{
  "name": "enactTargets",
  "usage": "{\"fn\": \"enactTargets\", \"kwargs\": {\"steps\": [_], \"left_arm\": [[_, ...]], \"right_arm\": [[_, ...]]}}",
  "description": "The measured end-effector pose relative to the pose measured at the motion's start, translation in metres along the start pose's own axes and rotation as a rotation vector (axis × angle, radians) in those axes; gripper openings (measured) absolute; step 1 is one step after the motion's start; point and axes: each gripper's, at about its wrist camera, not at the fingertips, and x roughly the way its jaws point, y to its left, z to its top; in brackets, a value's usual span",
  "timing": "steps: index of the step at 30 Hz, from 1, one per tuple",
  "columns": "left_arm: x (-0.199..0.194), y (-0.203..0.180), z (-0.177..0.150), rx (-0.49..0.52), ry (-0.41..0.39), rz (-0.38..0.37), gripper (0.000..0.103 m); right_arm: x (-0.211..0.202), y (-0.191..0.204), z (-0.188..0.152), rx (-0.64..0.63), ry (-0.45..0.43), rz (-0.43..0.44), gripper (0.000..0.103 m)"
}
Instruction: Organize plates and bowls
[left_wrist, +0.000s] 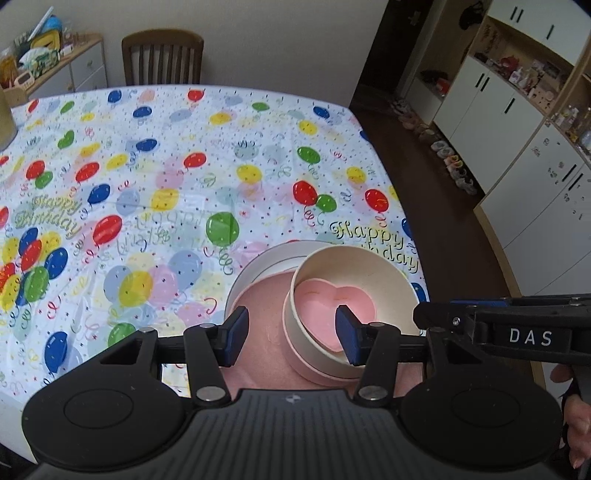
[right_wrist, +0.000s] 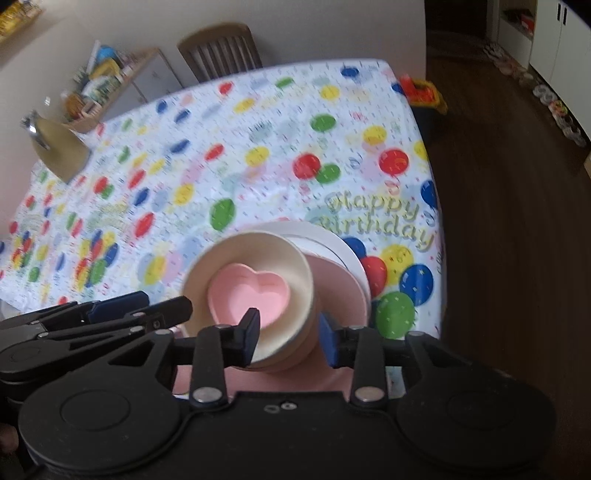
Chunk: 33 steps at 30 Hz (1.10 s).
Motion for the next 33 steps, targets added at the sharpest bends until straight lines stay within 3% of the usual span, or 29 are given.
{"fn": "enactTargets", "kwargs": {"steps": [10,17,24,28,30,33], "left_arm": [[-0.043,0.011,-0.018,0.056,-0.082,-0.055,0.061],[-0.065,0.015,-0.033,0.089,-0.142,-0.078,0.079],[-0.081,0.022,-0.045,0.088,-0.187,-0.091,0.084],[-0.087,0.028,-0.051,0.079,-0.207,-0.103,0.089],[-0.090,0.030,-0.054,0.075,-0.216,-0.101,0.103],[-0.092,0.034,-0.057,0.072,-0.221,-0.105,0.103]], "right_arm": [[-0.039,0.021,-0.033,-0.056,-0.191,-0.011,0.066],[-0.061,0.034,-0.055,-0.073,-0.275,-0.020,0.082],[-0.072,0.042,-0.072,-0.065,-0.325,-0.032,0.101],[-0.078,0.048,-0.082,-0.081,-0.368,-0.042,0.102],[-0.081,0.049,-0.086,-0.074,-0.382,-0.033,0.103],[-0.084,0.051,-0.092,-0.068,-0.400,-0.028,0.103]]}}
